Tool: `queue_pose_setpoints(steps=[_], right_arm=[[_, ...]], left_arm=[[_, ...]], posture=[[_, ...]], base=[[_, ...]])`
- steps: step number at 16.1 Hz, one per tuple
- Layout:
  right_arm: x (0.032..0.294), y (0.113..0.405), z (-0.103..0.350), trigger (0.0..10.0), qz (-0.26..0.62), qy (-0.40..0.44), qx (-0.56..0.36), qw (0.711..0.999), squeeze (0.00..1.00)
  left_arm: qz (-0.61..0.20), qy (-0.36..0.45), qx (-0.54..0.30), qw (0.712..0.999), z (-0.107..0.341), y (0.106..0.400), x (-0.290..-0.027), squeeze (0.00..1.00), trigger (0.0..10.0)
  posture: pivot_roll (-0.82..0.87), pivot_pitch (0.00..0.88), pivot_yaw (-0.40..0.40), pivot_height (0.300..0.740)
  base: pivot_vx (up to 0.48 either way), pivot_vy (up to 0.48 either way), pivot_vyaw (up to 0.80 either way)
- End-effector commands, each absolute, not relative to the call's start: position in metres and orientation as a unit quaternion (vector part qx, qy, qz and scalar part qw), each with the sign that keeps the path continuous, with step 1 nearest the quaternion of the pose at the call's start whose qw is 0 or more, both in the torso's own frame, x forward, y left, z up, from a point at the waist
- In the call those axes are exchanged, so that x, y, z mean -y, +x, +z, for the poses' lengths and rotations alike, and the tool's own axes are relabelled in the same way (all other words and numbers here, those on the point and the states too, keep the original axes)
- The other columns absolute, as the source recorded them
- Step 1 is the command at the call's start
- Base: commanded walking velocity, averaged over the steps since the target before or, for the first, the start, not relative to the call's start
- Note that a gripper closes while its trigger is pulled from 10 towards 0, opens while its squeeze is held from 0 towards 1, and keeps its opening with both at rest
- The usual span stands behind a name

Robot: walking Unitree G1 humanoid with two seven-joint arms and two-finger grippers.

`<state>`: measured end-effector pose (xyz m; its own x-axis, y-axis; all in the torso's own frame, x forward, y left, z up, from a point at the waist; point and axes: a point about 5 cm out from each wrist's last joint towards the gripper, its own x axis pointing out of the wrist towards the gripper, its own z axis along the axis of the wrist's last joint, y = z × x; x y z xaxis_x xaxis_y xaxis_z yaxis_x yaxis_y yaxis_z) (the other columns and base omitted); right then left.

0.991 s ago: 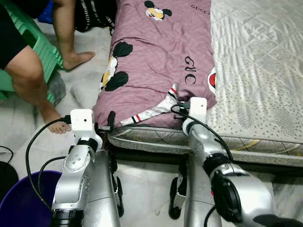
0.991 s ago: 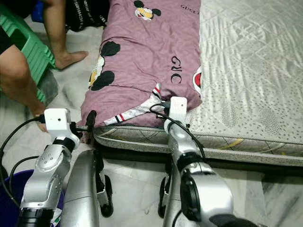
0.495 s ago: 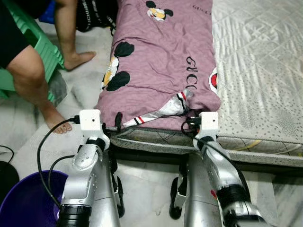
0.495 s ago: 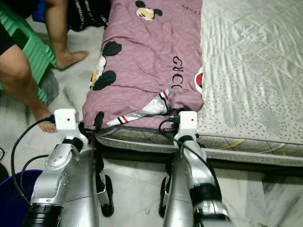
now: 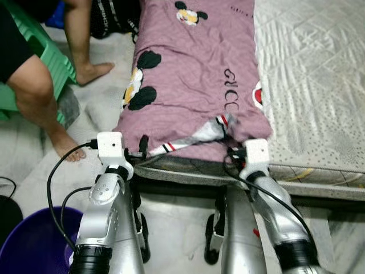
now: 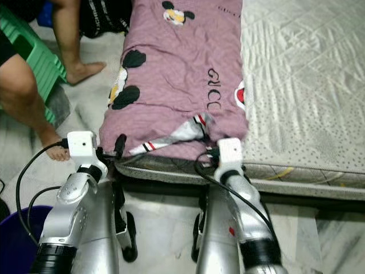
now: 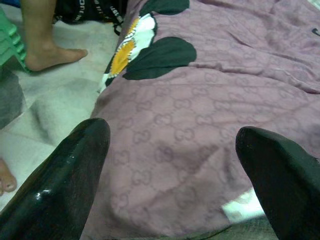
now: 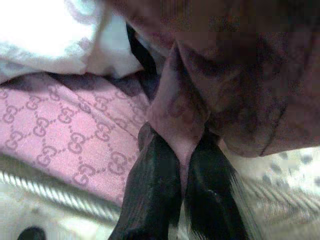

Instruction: Clean up the room

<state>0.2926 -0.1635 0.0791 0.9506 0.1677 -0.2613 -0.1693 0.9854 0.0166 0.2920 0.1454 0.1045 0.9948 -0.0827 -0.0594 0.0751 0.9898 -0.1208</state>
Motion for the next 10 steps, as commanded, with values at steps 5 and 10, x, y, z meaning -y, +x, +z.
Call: queue_pose_setpoints(steps=[5, 10], right_arm=[[0.208, 0.261, 0.059, 10.0, -0.014, 0.044, -0.245, 0.968, 1.0], [0.221, 0.248, 0.061, 10.0, -0.036, -0.009, -0.272, 0.961, 1.0]], left_arm=[[-0.047, -0.056, -0.053, 0.996, 0.096, 0.292, -0.144, 0.0, 10.0], [-0.048, -0.053, -0.054, 0.996, 0.095, 0.293, -0.145, 0.0, 10.0]], posture=[[-0.02, 0.255, -0.027, 0.554], [-0.03, 0.254, -0.028, 0.554]], base=[[0.0, 0.0, 0.0], [0.0, 0.0, 0.0]])
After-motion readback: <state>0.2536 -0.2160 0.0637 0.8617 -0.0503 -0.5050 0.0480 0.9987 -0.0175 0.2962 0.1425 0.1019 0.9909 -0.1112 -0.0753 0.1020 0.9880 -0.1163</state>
